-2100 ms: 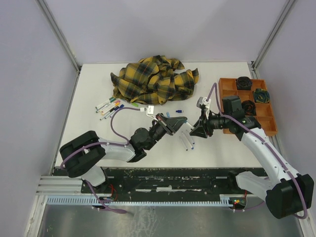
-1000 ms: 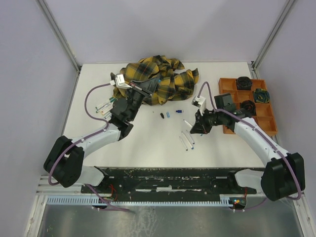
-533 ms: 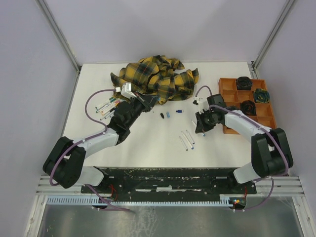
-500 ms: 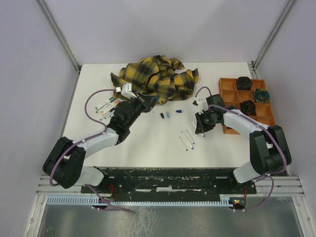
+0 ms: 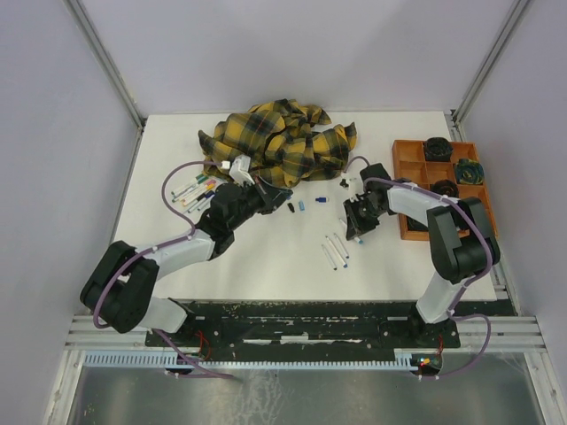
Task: Open the pen caps
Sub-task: Place the pen at the center of the board.
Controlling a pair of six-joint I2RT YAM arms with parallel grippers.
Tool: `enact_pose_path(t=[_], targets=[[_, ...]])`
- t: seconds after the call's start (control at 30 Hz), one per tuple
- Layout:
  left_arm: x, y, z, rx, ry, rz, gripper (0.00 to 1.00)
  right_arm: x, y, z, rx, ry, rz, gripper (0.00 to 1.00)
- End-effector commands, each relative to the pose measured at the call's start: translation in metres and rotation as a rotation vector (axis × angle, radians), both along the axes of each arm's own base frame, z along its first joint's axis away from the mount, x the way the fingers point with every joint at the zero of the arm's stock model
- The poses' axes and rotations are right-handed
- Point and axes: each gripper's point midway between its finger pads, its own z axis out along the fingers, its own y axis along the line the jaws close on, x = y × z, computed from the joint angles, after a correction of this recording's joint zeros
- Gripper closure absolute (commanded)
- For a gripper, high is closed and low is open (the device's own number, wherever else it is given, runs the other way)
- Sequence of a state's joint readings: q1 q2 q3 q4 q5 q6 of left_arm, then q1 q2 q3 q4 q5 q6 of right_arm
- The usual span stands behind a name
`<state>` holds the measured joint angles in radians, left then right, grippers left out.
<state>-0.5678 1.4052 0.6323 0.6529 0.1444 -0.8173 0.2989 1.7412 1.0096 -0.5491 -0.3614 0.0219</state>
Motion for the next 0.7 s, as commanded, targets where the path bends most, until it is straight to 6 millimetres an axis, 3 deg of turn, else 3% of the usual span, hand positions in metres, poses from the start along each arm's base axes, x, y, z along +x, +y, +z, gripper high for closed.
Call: enact_pose_path(t=[0.0, 0.2, 0.37, 0.57, 0.67], targets=[[-0.007, -0.001, -0.008, 0.059, -0.011, -0.039, 0.97, 0.004, -0.005, -0.002, -0.04, 0.021, 0.002, 0.74], [-0.011, 0.002, -0.019, 0.177, 0.009, 0.021, 0.97, 0.001, -0.009, -0.005, -0.069, 0.041, 0.019, 0.66], [-0.02, -0.018, -0.023, 0.205, 0.016, -0.013, 0.97, -0.002, -0.01, -0.004, -0.072, 0.062, 0.041, 0.66], [-0.023, -0.052, -0.025, 0.254, 0.007, -0.03, 0.97, 0.007, 0.0, 0.043, 0.013, -0.058, 0.093, 0.57], [-0.014, -0.063, -0.044, 0.345, 0.07, 0.042, 0.97, 0.006, 0.001, 0.072, 0.051, -0.145, 0.119, 0.5]])
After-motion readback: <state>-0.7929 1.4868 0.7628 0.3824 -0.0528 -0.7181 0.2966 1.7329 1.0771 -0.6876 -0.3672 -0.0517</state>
